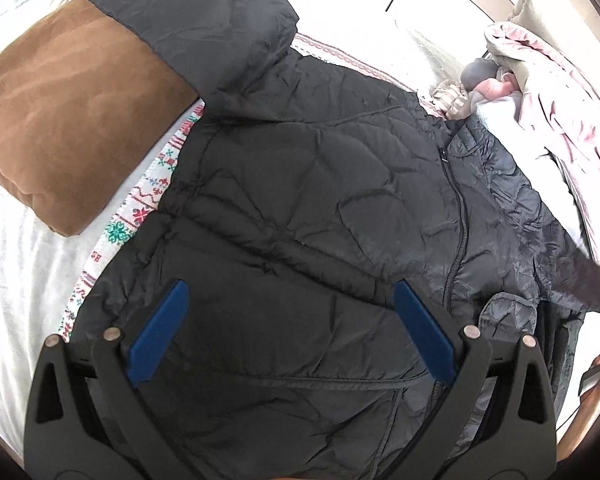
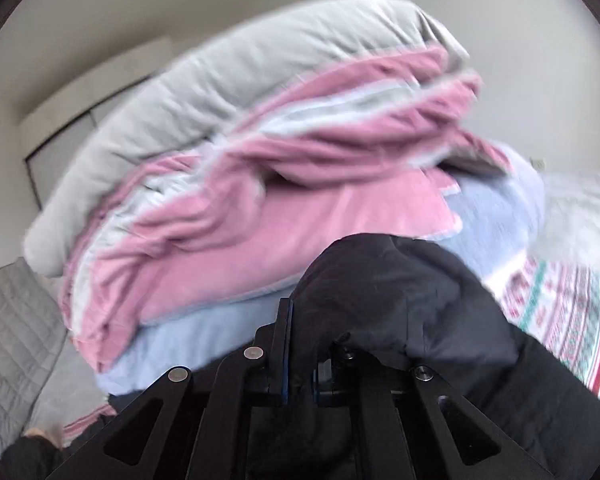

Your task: Fold large clothes

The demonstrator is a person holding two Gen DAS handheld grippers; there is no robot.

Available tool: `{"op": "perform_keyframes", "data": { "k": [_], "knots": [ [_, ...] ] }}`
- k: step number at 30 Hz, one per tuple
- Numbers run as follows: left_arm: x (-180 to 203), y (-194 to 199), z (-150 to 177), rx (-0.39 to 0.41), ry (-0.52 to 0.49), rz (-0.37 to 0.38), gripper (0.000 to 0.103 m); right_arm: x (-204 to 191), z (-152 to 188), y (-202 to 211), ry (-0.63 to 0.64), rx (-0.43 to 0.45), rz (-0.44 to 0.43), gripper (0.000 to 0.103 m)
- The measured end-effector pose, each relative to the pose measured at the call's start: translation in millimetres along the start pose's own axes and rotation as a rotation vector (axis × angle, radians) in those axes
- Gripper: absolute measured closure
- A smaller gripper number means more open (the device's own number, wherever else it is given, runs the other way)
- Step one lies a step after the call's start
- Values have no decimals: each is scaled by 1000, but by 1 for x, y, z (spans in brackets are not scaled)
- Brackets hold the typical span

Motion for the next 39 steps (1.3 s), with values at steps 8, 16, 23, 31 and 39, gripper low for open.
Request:
{"op": "perform_keyframes", "data": {
  "k": [8, 16, 23, 31, 39],
  "knots": [
    [-2, -1, -2, 0, -6, -8, 1, 18, 35, -49, 17, -175, 197, 97],
    [-2, 4, -8, 29, -30, -9, 1, 19, 21, -39, 30, -100, 193, 98],
    [-10, 14, -18, 70, -1, 1, 1, 21, 45, -43, 38, -172, 250, 98],
    [-13, 23, -27, 90, 58, 35, 1, -138, 30, 55, 279, 86, -19, 97],
    [-20, 25, -26, 76, 103, 66, 1, -333, 158, 102, 567, 51, -323, 97]
  ]
}}
Point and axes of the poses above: each gripper's, at about its wrist camera, not at the fingertips, and y roughly against the way its jaws point, x to its right, z to its underside, the point moved 6 cm from there along -y, roughly the way its jaws point, and after that the axes turned 13 degrees about z, right-handed, at the moved point
